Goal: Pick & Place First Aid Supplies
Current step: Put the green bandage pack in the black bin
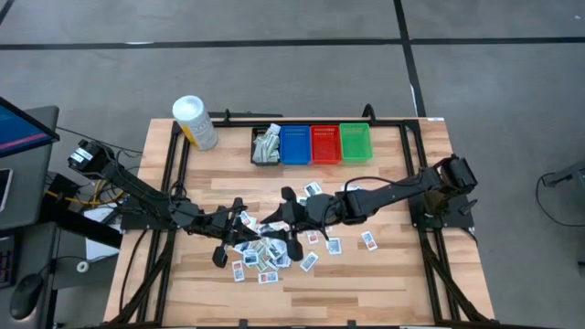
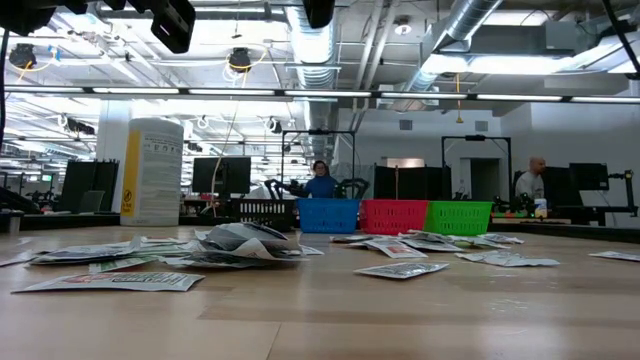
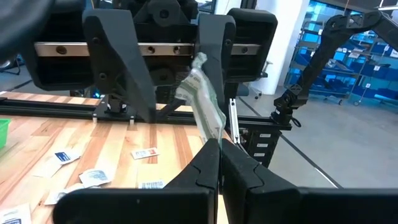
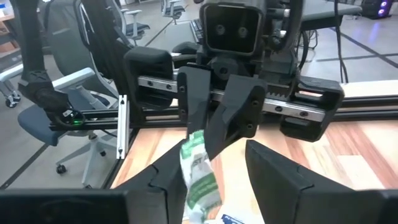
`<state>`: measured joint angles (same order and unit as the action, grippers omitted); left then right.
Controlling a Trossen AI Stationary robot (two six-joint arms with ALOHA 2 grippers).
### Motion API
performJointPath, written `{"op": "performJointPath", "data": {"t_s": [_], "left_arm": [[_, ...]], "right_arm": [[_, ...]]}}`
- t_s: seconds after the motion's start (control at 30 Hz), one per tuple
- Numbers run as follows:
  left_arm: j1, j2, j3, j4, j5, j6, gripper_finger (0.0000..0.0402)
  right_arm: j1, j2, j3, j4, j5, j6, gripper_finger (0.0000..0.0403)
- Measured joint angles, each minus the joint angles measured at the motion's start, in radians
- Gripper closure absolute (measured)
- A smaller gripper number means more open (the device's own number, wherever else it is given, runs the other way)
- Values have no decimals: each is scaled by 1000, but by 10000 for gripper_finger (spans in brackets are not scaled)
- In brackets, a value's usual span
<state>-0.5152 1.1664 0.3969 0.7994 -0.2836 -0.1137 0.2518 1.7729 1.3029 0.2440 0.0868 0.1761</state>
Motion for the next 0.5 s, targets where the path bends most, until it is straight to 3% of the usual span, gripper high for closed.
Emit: {"op": "performJointPath", "data": {"t_s": [0.23,0.5], "left_arm": [[0,0,0,0,0,0,396],[0,0,0,0,0,0,396]], "right_arm": [[12,0,0,0,-30,0,265],[31,0,0,-2,-37,-1,332]]}}
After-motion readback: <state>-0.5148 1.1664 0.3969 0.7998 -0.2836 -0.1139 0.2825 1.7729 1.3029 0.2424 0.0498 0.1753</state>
